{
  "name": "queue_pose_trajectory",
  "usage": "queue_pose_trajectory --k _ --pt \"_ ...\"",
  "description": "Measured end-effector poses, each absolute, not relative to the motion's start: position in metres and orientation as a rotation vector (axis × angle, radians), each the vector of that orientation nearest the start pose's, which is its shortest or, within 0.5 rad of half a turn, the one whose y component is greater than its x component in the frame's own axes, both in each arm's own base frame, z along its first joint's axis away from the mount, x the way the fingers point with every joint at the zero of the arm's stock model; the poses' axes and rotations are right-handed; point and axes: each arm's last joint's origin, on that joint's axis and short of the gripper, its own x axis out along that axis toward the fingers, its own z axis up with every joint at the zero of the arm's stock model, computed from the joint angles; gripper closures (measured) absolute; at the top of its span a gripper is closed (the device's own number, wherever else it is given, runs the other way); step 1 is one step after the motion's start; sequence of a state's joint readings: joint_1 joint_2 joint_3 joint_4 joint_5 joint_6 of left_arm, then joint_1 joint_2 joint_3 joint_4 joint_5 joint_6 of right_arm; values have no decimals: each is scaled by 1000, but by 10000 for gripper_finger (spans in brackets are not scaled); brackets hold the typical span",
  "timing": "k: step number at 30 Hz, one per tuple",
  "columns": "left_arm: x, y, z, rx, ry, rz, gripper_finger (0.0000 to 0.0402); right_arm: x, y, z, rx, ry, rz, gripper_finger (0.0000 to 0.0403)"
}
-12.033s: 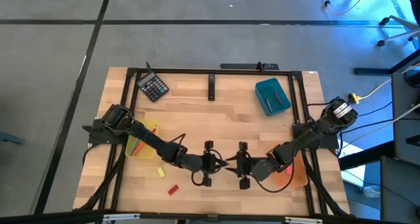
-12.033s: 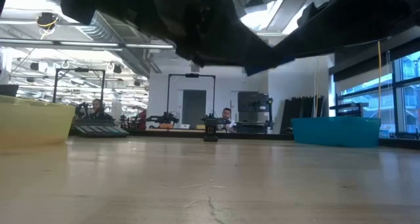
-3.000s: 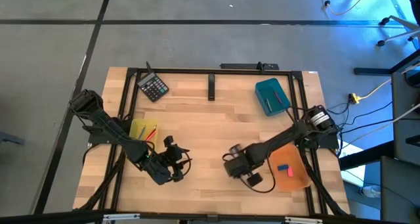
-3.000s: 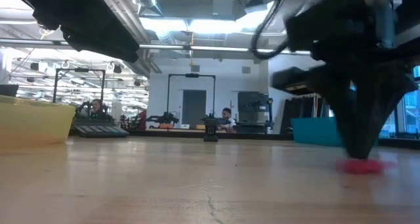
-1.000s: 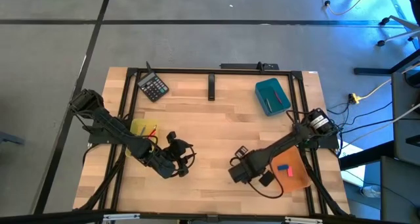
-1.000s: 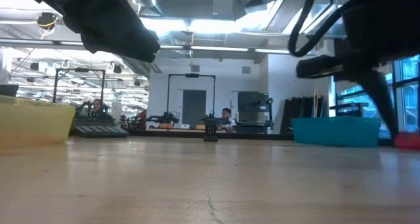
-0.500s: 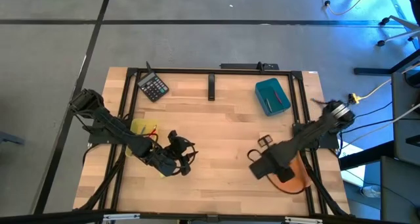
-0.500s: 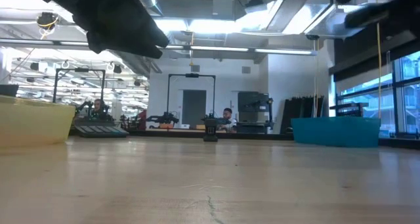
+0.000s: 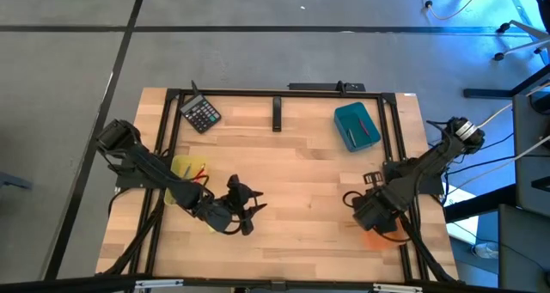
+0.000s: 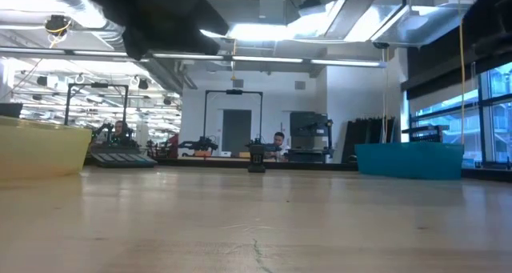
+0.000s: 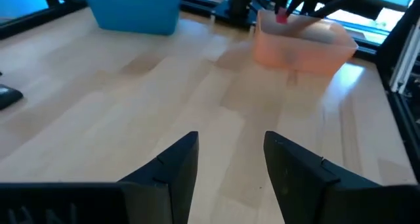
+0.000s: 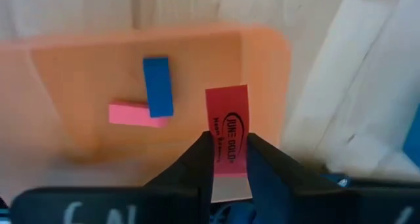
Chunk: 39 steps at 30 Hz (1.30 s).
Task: Sort crayons/erasers/pens/pencils in bins
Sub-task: Put the red eraser into the orange bin, then put the yellow eraser into the orange bin
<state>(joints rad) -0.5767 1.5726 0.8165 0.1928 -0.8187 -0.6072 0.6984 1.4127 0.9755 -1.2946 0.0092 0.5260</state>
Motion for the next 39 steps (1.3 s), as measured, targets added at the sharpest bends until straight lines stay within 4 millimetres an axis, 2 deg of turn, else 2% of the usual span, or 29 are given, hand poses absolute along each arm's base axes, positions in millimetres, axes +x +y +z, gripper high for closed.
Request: queue_pose_trajectory --k 5,13,19,24,27,29,32,35,39 --pt "277 -154 190 -239 351 359 234 159 134 215 -188 1702 15 287" --pt "282 -153 186 -222 339 363 234 165 136 225 -193 1645 13 207" --pt "279 -157 189 -175 345 336 234 176 142 238 -208 1494 2 190" --pt "275 -159 181 -182 457 257 234 205 155 244 -273 1090 1 197" --pt "268 -162 178 -203 517 236 234 232 157 241 -232 832 4 201" --pt "262 -165 176 -190 578 193 234 248 154 237 -174 724 50 203" --pt "253 -170 170 -192 750 41 234 267 149 232 -107 631 113 207" --pt "243 -178 165 -241 905 -94 234 282 143 229 -65 584 99 209" --pt "228 -185 159 -285 1067 -151 234 298 138 215 -64 572 67 209"
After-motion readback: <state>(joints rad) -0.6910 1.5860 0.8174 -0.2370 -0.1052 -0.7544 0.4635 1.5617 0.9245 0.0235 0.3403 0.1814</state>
